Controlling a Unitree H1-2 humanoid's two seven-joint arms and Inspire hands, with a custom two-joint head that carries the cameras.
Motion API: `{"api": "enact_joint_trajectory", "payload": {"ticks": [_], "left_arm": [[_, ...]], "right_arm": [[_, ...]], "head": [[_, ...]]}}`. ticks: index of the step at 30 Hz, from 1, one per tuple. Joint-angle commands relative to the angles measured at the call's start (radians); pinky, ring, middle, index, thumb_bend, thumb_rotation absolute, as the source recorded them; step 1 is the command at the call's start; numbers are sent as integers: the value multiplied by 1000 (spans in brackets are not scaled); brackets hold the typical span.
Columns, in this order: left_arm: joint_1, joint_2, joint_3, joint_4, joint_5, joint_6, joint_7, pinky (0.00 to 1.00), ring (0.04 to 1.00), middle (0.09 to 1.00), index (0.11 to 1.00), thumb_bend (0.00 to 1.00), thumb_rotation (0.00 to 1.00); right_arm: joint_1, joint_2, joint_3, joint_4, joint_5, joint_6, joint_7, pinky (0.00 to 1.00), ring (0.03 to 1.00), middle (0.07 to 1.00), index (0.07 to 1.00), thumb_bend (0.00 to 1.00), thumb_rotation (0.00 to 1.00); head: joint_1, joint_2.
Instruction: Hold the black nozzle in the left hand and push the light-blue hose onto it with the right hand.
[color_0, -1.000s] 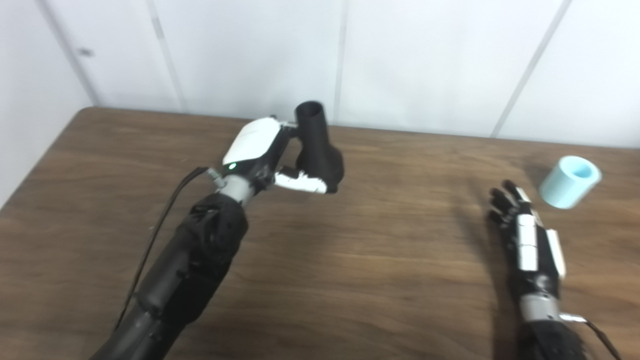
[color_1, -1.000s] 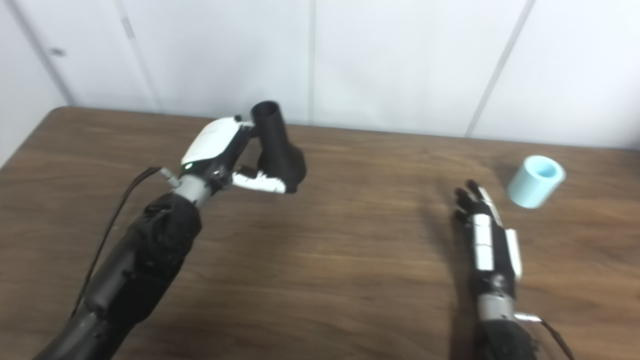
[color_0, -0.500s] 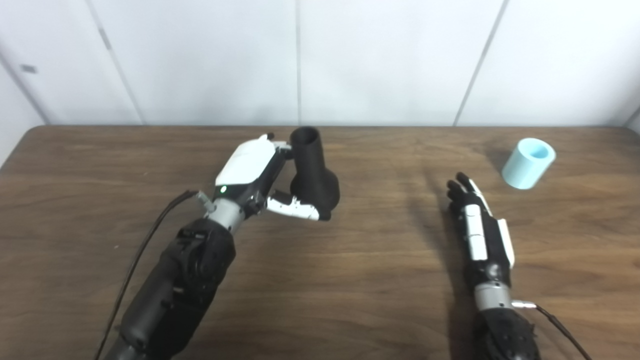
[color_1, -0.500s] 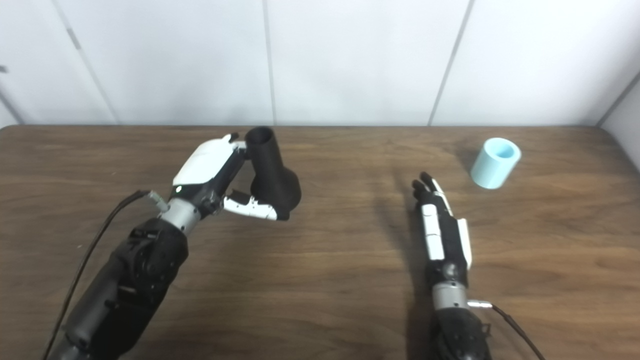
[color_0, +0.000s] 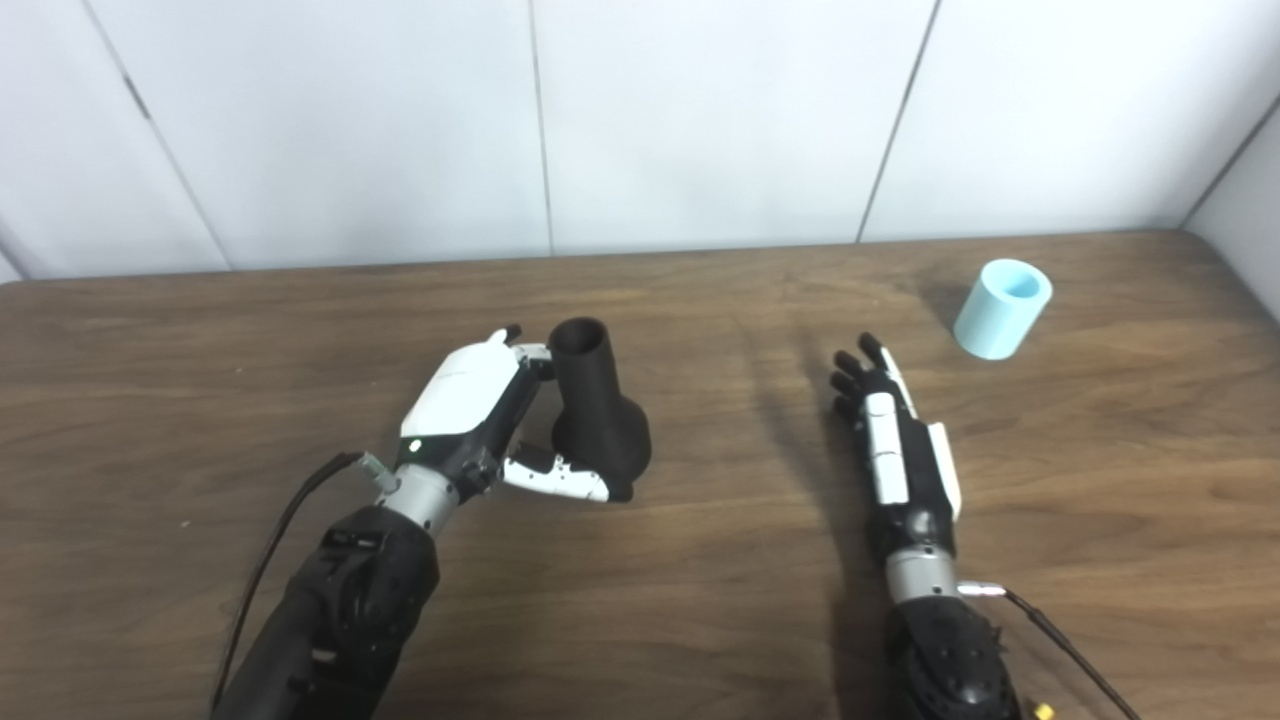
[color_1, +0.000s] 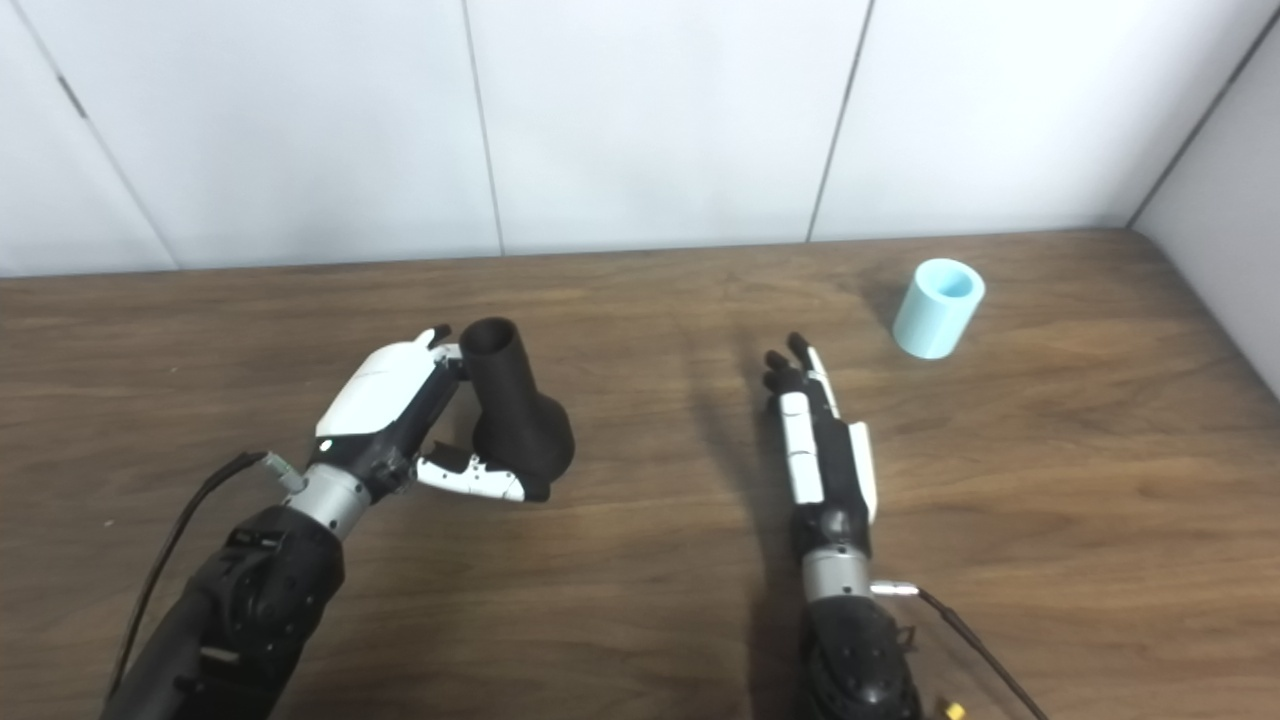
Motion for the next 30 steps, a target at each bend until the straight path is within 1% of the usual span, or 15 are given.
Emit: {"api": "enact_joint_trajectory", "payload": {"ticks": [1, 5, 8, 10, 15, 17, 22, 26, 29, 30], "left_arm": [[-17, -5, 8, -5, 12, -31, 35, 1000, 847, 736, 480, 524, 54], [-1, -6, 6, 10, 20, -49, 53, 1000, 848, 736, 481, 524, 54], [10, 1, -13, 32, 68, -77, 86, 1000, 841, 734, 480, 524, 53], [15, 2, -21, 42, 94, -86, 96, 1000, 835, 732, 480, 524, 54], [31, -9, -30, 63, 137, -104, 115, 1000, 839, 730, 480, 525, 54], [35, -14, -35, 74, 150, -113, 134, 1000, 836, 724, 480, 525, 53], [40, -17, -62, 103, 204, -122, 162, 1000, 839, 732, 480, 525, 53], [41, -23, -83, 138, 248, -126, 201, 1000, 833, 730, 480, 525, 54], [38, -25, -95, 154, 260, -124, 212, 1000, 829, 727, 480, 525, 54], [37, -26, -96, 157, 262, -122, 211, 1000, 827, 725, 480, 525, 54]], "right_arm": [[-17, 15, 20, -33, 3, 8, 12, 882, 901, 890, 938, 528, 959], [-22, 20, 18, -45, 2, 13, 6, 884, 907, 885, 929, 540, 955], [-25, 23, 14, -52, 4, 7, 0, 891, 910, 881, 922, 541, 954], [-26, 22, 12, -60, 1, 12, -1, 898, 912, 883, 925, 547, 965], [-26, 17, 5, -72, 6, 11, -1, 910, 916, 884, 928, 564, 976], [-24, 15, 3, -79, 6, 13, -1, 918, 917, 884, 928, 569, 980], [-20, 10, -7, -86, 9, 12, -4, 908, 902, 873, 914, 576, 980], [-20, 7, -23, -91, 34, 20, 2, 896, 893, 866, 904, 590, 957], [-17, -3, -26, -89, 40, 16, 9, 900, 890, 866, 908, 600, 957], [-16, -4, -26, -94, 40, 20, 9, 904, 892, 867, 908, 590, 960]], "head": [[1, 1], [-3, 0], [-3, 0], [-3, 0], [1, 4], [8, 4], [24, 4], [29, -2], [35, -6], [37, -6]]}}
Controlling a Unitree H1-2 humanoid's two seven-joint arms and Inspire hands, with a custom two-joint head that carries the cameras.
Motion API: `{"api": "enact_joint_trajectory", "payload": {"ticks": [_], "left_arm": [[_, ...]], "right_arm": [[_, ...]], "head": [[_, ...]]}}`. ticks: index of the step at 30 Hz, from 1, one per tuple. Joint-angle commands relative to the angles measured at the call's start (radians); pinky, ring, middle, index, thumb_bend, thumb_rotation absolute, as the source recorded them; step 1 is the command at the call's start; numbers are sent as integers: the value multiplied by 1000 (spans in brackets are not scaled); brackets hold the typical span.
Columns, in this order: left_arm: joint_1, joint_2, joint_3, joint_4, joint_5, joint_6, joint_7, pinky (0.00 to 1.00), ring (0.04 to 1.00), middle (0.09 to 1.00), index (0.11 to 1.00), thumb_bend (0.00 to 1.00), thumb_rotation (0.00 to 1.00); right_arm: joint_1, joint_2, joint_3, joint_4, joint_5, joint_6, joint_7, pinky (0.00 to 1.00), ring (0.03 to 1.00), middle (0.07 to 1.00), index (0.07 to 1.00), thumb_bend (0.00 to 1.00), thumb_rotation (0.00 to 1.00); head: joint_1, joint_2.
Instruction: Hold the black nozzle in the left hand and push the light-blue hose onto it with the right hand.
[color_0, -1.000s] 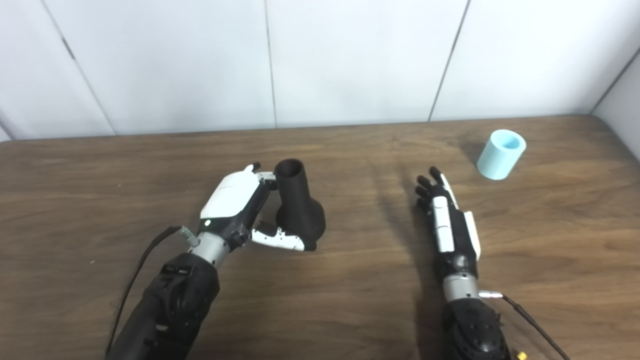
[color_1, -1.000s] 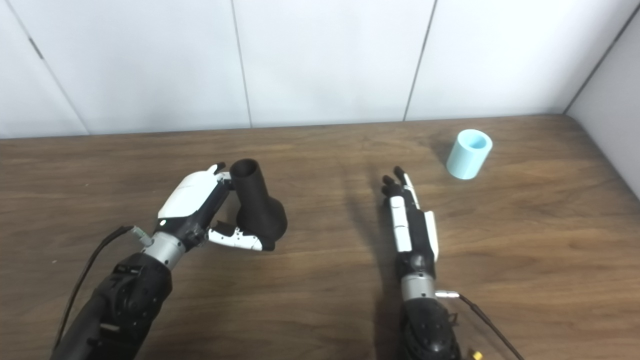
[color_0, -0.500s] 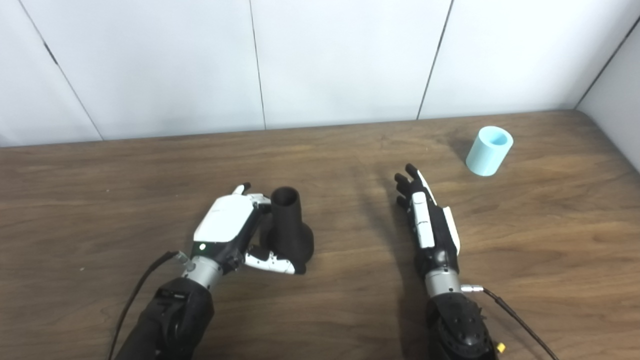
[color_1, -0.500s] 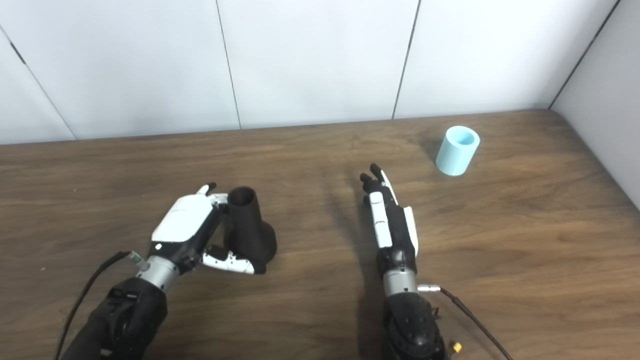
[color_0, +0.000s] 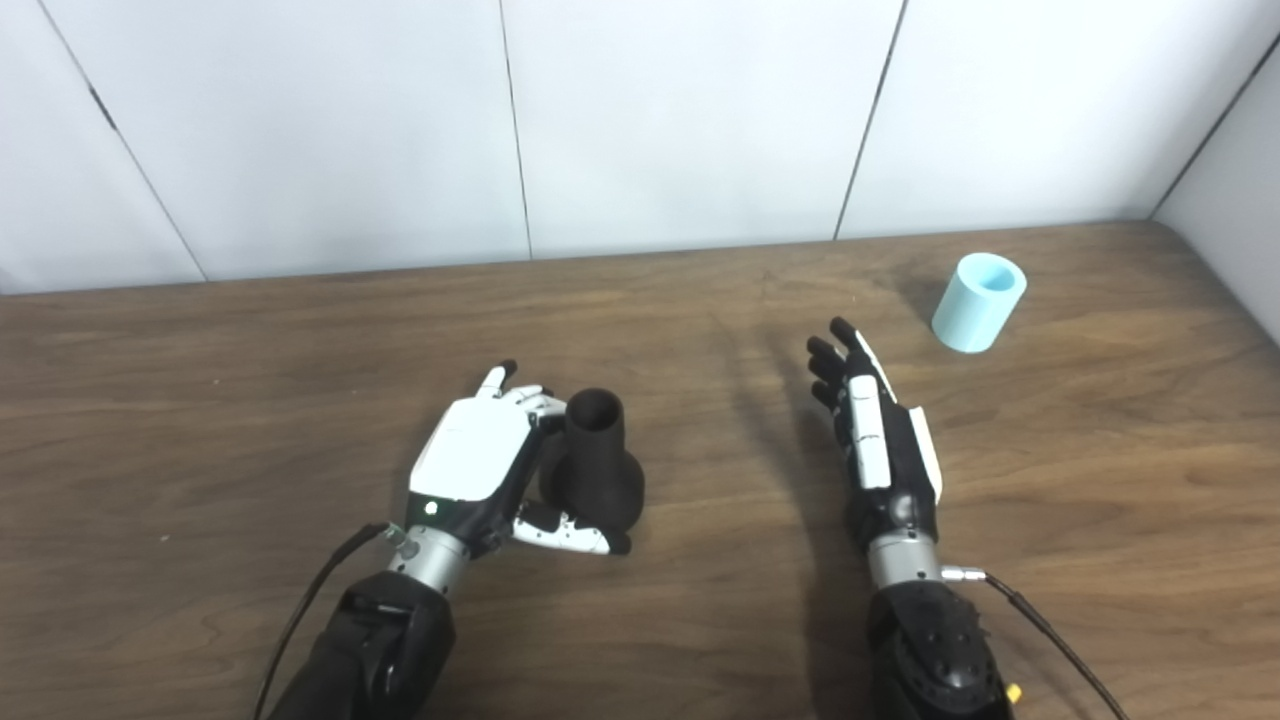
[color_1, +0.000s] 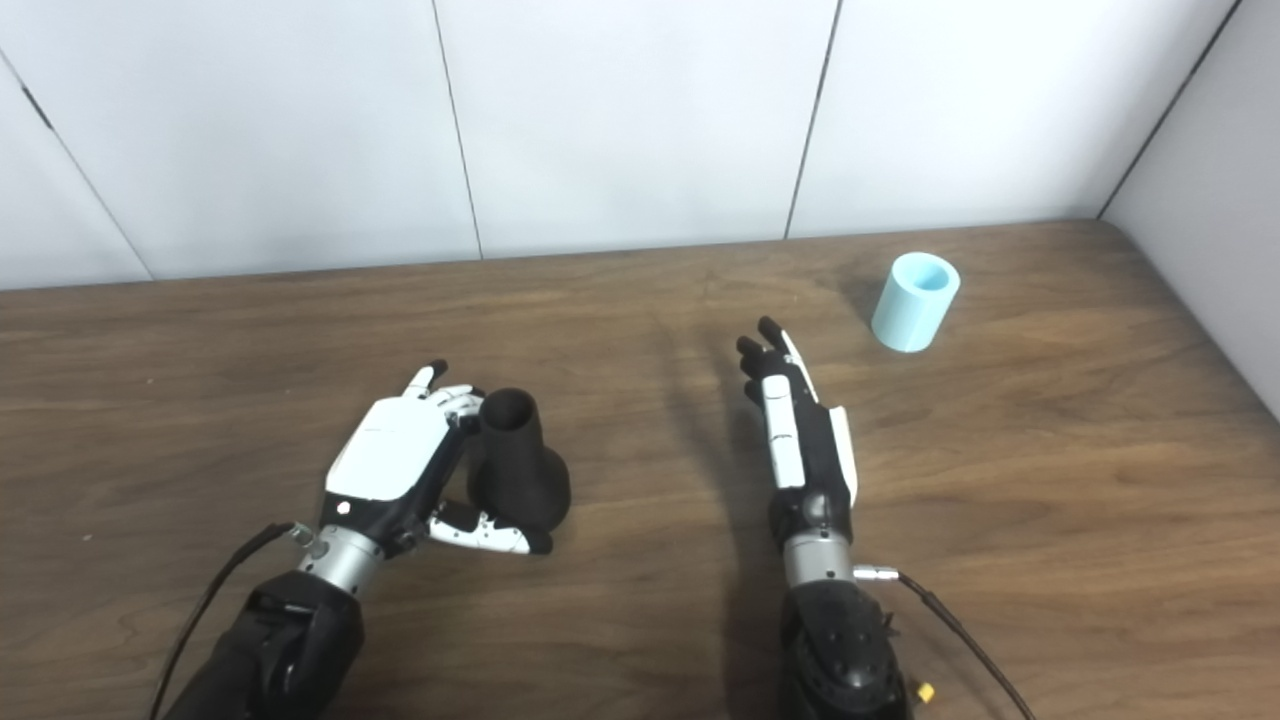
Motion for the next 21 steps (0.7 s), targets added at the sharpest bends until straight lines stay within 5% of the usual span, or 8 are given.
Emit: {"api": "enact_joint_trajectory", "payload": {"ticks": [1, 10, 17, 21], "left_arm": [[-12, 1, -8, 20, 23, -2, 0, 1000, 826, 724, 480, 525, 54], [0, 5, -13, 7, 33, 40, -42, 1000, 837, 739, 480, 525, 55], [8, 7, -17, 8, 30, 60, -58, 1000, 840, 739, 480, 525, 54], [10, 8, -20, 6, 25, 71, -75, 1000, 844, 743, 481, 525, 54]], "right_arm": [[-14, -5, -2, -44, 2, -9, 5, 903, 893, 868, 908, 578, 966], [1, -39, -5, -131, 40, 62, 43, 906, 896, 872, 897, 574, 927], [9, -71, -66, -317, 101, 173, 35, 788, 861, 859, 840, 657, 592], [36, -128, -117, -410, 166, 228, 72, 851, 883, 873, 835, 638, 536]], "head": [[1, -1], [-2, -7], [4, -20], [-16, -29]]}}
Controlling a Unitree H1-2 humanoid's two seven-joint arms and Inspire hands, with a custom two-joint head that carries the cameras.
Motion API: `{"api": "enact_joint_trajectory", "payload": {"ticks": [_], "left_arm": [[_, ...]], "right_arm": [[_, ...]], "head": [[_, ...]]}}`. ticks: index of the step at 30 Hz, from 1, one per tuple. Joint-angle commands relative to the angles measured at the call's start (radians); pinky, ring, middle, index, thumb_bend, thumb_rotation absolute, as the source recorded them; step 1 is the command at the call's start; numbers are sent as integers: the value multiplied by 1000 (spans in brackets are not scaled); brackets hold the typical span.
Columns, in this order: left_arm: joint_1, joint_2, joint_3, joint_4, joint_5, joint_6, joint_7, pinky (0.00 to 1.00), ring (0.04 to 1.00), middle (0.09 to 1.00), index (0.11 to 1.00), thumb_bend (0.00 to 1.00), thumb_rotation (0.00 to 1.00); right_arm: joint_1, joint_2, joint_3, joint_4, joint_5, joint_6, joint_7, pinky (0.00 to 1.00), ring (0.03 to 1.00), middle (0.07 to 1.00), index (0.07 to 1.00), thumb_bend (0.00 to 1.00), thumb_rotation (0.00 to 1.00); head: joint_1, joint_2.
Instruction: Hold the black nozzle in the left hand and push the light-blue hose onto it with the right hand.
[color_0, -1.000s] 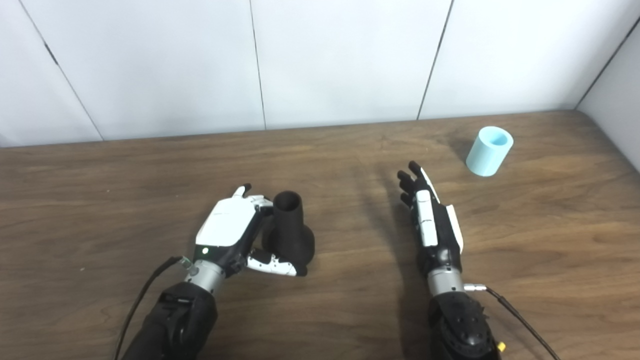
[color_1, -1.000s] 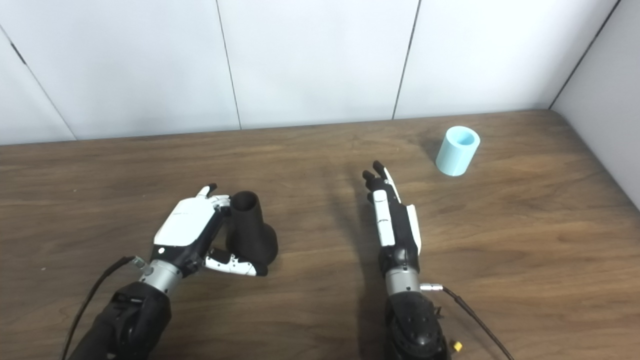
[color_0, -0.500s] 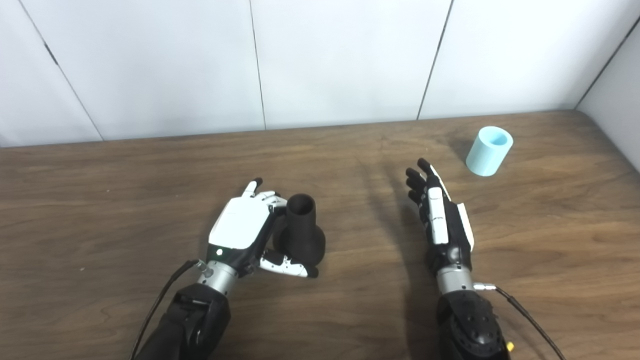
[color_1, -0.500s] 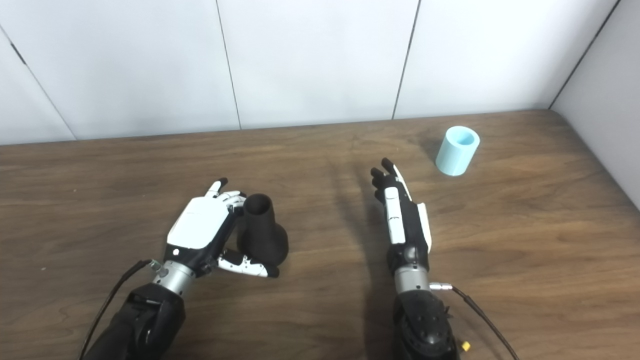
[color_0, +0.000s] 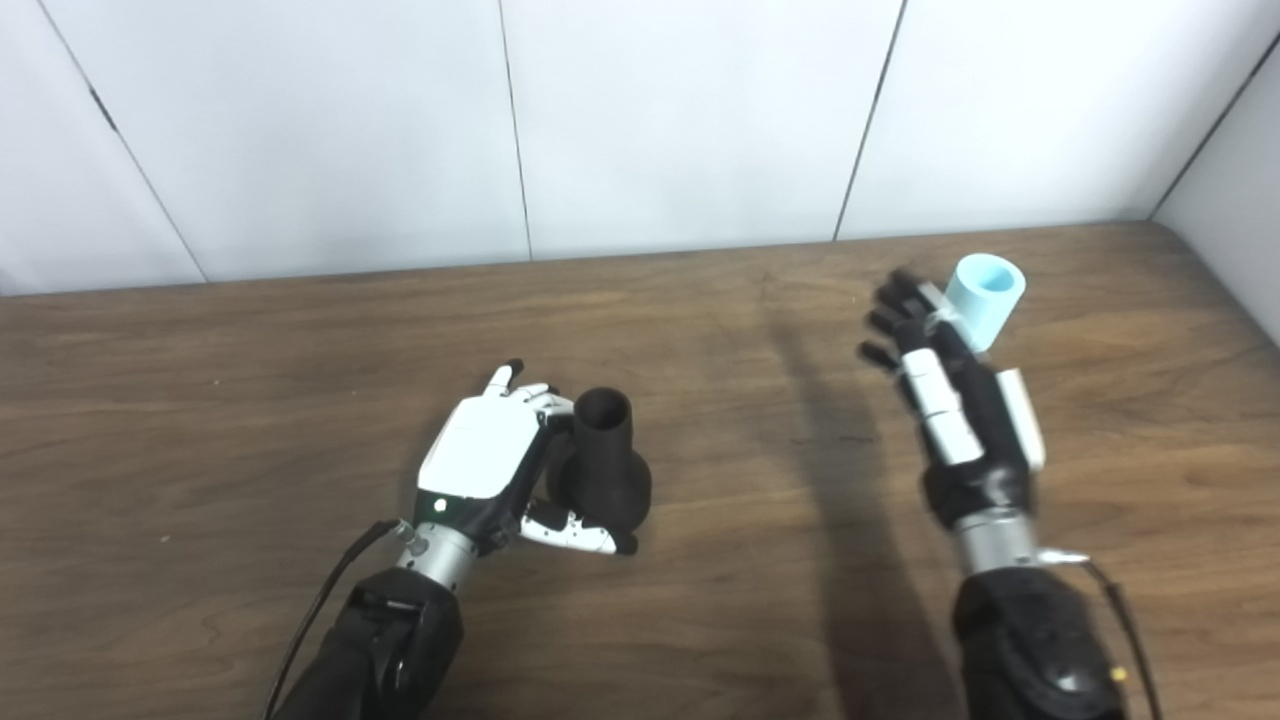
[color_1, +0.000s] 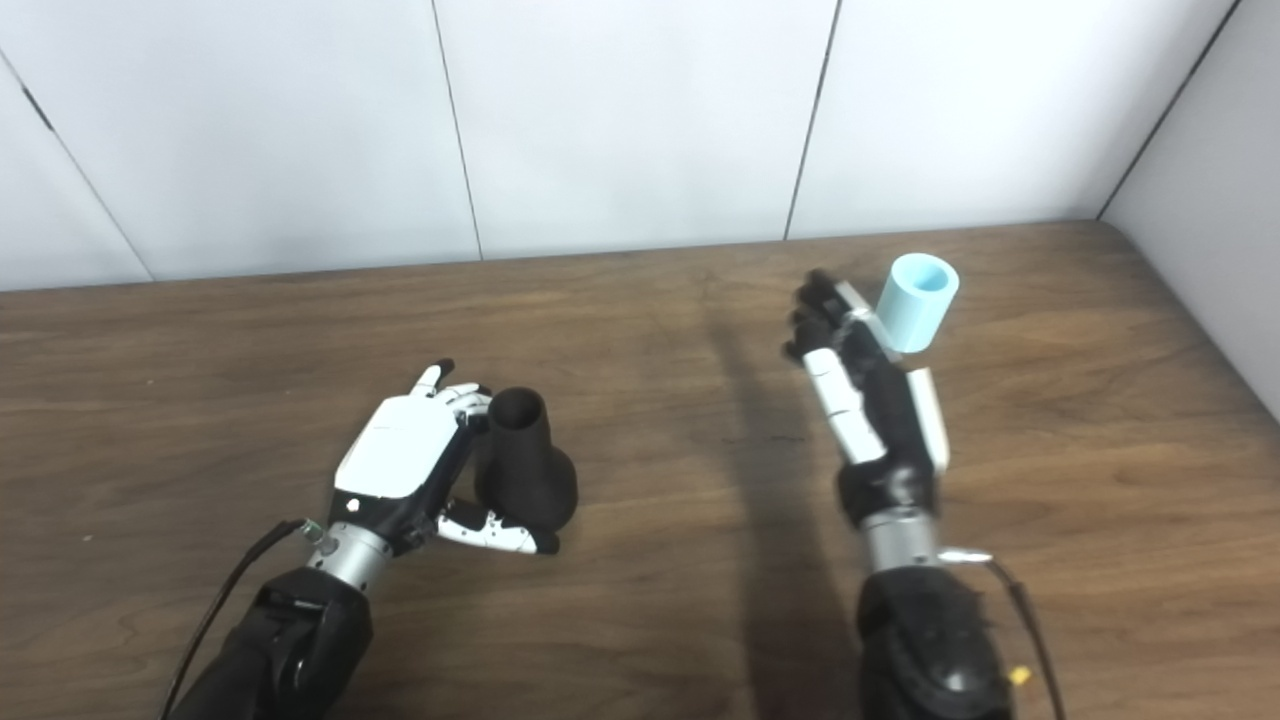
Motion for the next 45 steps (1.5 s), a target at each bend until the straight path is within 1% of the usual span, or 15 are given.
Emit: {"api": "enact_joint_trajectory", "payload": {"ticks": [1, 5, 8, 9, 10, 12, 15, 18, 22, 26, 29, 32, 35, 42, 45], "left_arm": [[17, 12, -10, 3, 22, 25, -52, 1000, 843, 744, 481, 525, 54], [24, 9, -14, 10, 24, 20, -36, 1000, 839, 743, 481, 525, 54], [23, 12, -13, 15, 21, 13, -30, 1000, 838, 746, 480, 525, 54], [22, 17, -11, 18, 16, 8, -30, 1000, 837, 746, 480, 525, 54], [21, 21, -10, 21, 12, 3, -29, 1000, 837, 747, 480, 525, 54], [20, 33, -6, 30, 4, -11, -21, 1000, 833, 746, 481, 525, 54], [19, 52, 4, 45, -10, -35, -2, 1000, 830, 745, 480, 525, 54], [19, 67, 19, 51, -33, -47, -6, 1000, 837, 746, 480, 525, 54], [13, 81, 30, 71, -44, -73, 13, 1000, 820, 735, 481, 524, 53], [4, 89, 34, 101, -50, -100, 32, 1000, 824, 734, 480, 525, 53], [1, 88, 32, 110, -47, -101, 29, 1000, 836, 742, 481, 525, 53], [3, 85, 30, 119, -46, -107, 43, 1000, 820, 734, 481, 525, 53], [4, 86, 28, 121, -46, -104, 40, 1000, 818, 736, 481, 525, 53], [8, 93, 30, 114, -54, -110, 33, 1000, 820, 735, 480, 524, 52], [10, 93, 27, 114, -55, -113, 37, 1000, 825, 738, 480, 525, 51]], "right_arm": [[9, -50, -19, -63, 36, 3, 33, 858, 884, 871, 834, 606, 515], [50, -108, -32, -179, 29, 67, 42, 840, 886, 863, 836, 556, 439], [58, -129, -36, -242, 7, 108, 34, 792, 857, 849, 846, 657, 339], [57, -135, -31, -254, -24, 113, 31, 767, 848, 844, 846, 683, 317], [56, -146, -22, -266, -78, 122, 27, 742, 835, 838, 847, 696, 286], [47, -154, -9, -277, -155, 133, 26, 743, 815, 833, 856, 775, 297], [19, -168, 0, -267, -225, 132, 30, 776, 822, 846, 865, 795, 303], [-17, -186, 8, -249, -307, 152, 35, 797, 837, 860, 873, 794, 277], [-73, -235, 19, -194, -448, 154, 38, 750, 815, 850, 866, 826, 241], [-122, -303, 30, -128, -571, 164, 68, 768, 813, 857, 889, 867, 283], [-159, -342, 26, -65, -635, 167, 100, 796, 819, 874, 894, 873, 281], [-192, -379, 29, 6, -657, 150, 107, 804, 830, 886, 895, 869, 242], [-222, -416, 38, 73, -680, 143, 118, 762, 845, 889, 891, 872, 227], [-297, -505, 67, 210, -730, 140, 147, 758, 880, 888, 880, 914, 303], [-336, -539, 76, 275, -732, 138, 159, 772, 874, 870, 844, 927, 312]], "head": [[-9, -3], [-68, -2], [-120, -4], [-158, -10], [-158, -10], [-223, -21], [-285, -27], [-334, -33], [-367, -42], [-379, -51], [-392, -56], [-403, -58], [-408, -61], [-392, -56], [-387, -56]]}}
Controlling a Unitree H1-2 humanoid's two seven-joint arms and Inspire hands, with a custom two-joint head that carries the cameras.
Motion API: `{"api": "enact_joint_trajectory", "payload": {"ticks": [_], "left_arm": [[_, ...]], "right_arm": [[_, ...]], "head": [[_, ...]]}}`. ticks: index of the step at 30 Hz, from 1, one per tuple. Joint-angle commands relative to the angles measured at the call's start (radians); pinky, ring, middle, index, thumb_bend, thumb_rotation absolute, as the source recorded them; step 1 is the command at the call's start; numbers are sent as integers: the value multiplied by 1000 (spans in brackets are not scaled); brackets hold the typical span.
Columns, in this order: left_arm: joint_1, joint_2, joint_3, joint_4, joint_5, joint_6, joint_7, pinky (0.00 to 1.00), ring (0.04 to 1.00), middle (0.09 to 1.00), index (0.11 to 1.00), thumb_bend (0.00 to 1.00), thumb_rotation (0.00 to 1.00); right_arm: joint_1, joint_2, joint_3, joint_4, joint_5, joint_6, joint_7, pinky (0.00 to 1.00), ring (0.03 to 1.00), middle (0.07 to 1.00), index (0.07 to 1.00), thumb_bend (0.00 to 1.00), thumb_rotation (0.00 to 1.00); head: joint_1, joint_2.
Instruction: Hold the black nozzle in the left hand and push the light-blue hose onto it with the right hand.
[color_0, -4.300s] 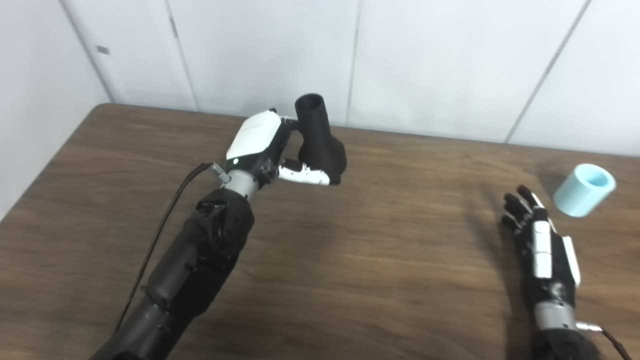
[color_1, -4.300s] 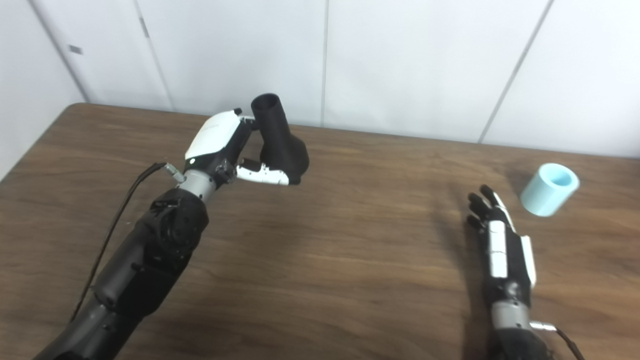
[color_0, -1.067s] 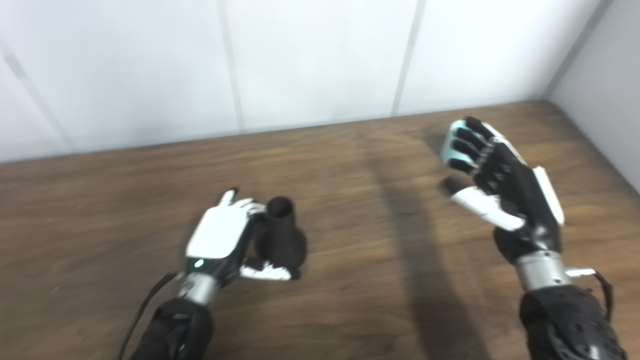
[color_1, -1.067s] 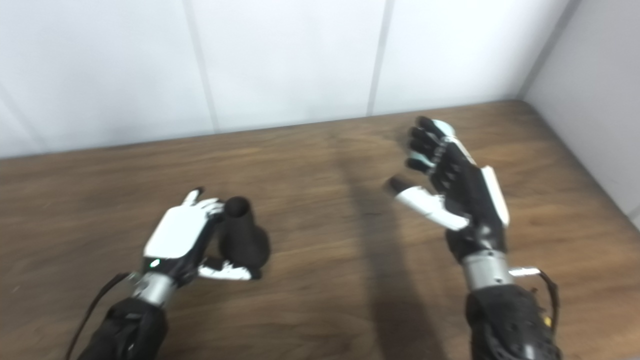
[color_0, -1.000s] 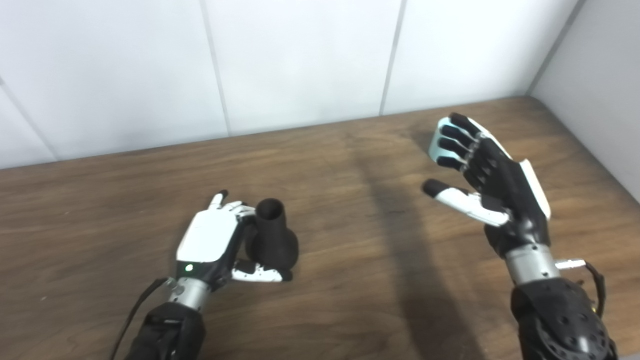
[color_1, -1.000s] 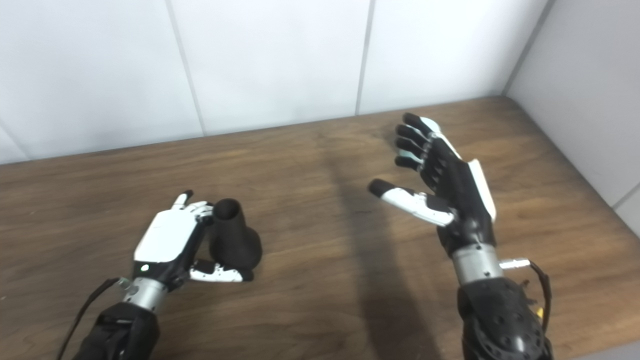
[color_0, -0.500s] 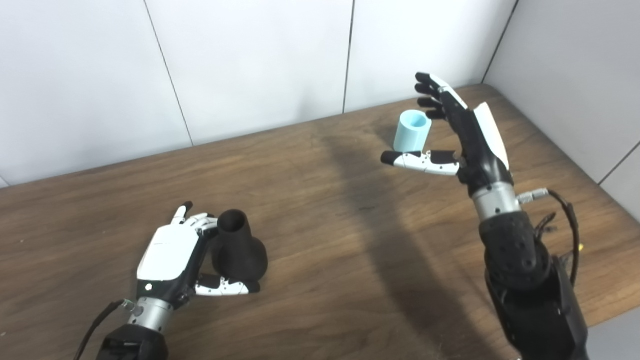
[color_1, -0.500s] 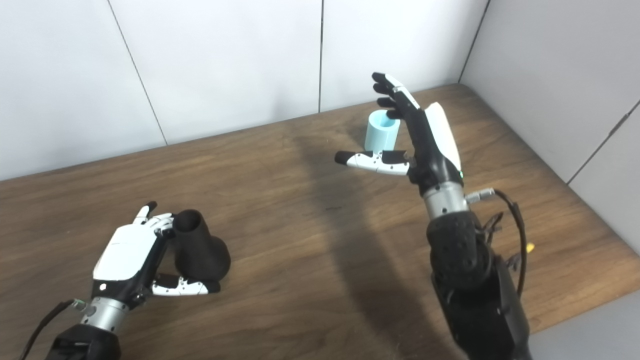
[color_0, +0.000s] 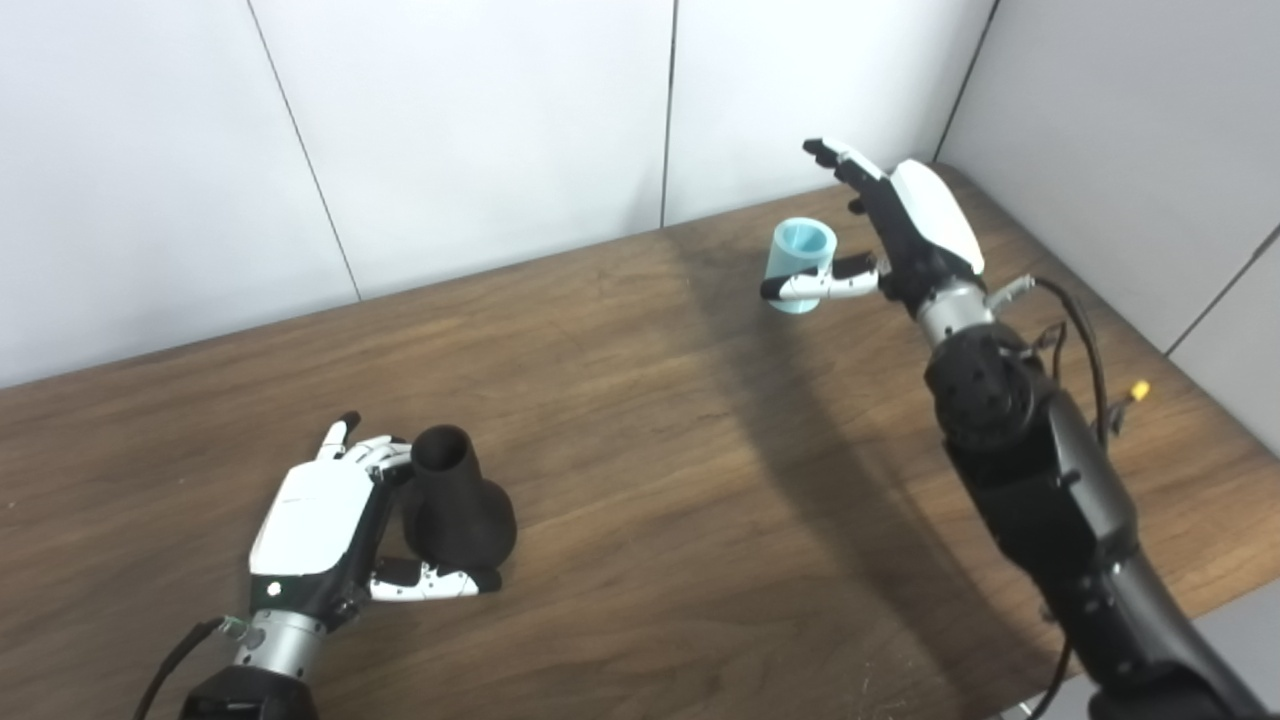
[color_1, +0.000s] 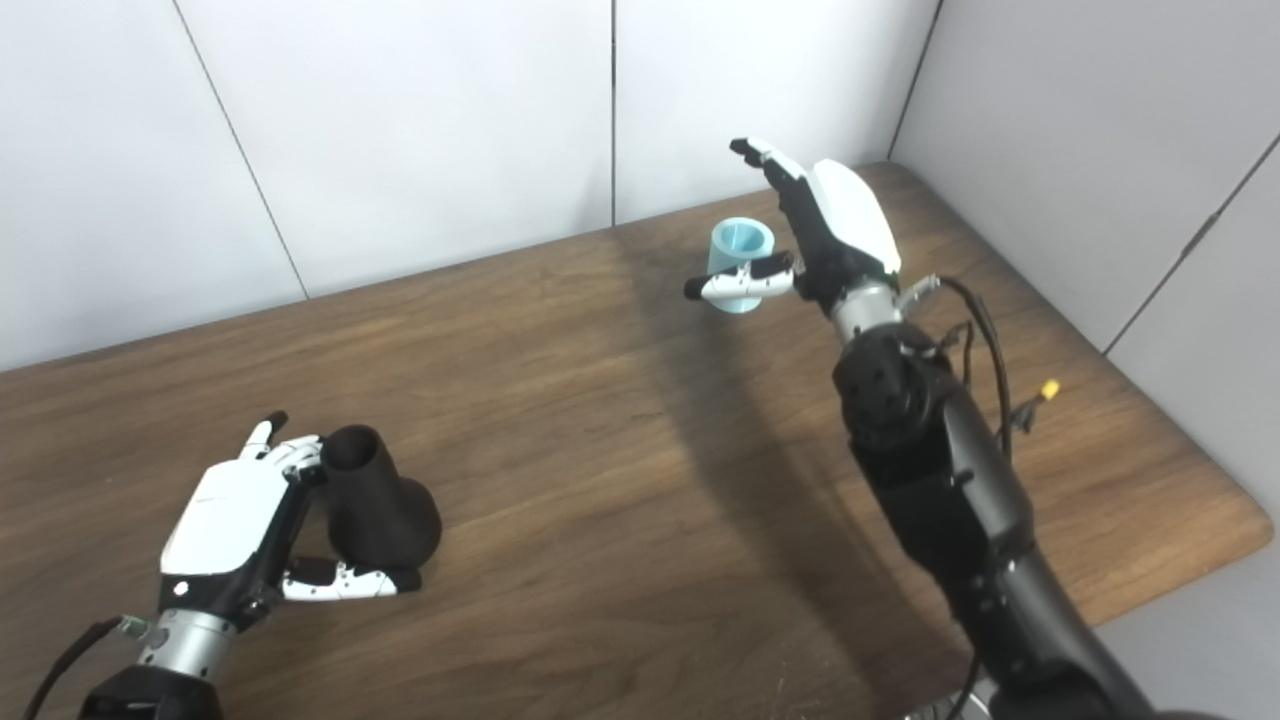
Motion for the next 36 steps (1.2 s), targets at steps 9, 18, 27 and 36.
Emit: {"api": "enact_joint_trajectory", "payload": {"ticks": [9, 18, 27, 36], "left_arm": [[18, 45, -22, 29, 42, 21, -37, 1000, 830, 739, 481, 525, 53], [15, 56, -30, 26, 51, 27, -36, 1000, 831, 737, 481, 525, 53], [12, 63, -32, 13, 40, 31, -67, 1000, 846, 748, 481, 525, 54], [9, 67, -32, 9, 39, 25, -75, 1000, 843, 742, 480, 524, 52]], "right_arm": [[-146, -101, 6, 181, -67, 7, 50, 910, 988, 933, 811, 990, 392], [-206, -140, 31, 285, -121, 6, 104, 988, 1000, 1000, 824, 1000, 394], [-240, -150, 77, 366, -172, 7, 157, 959, 1000, 1000, 809, 1000, 437], [-248, -131, 96, 417, -168, 6, 159, 922, 1000, 1000, 771, 1000, 401]], "head": [[10, 2], [21, 6], [28, 11], [27, 13]]}}
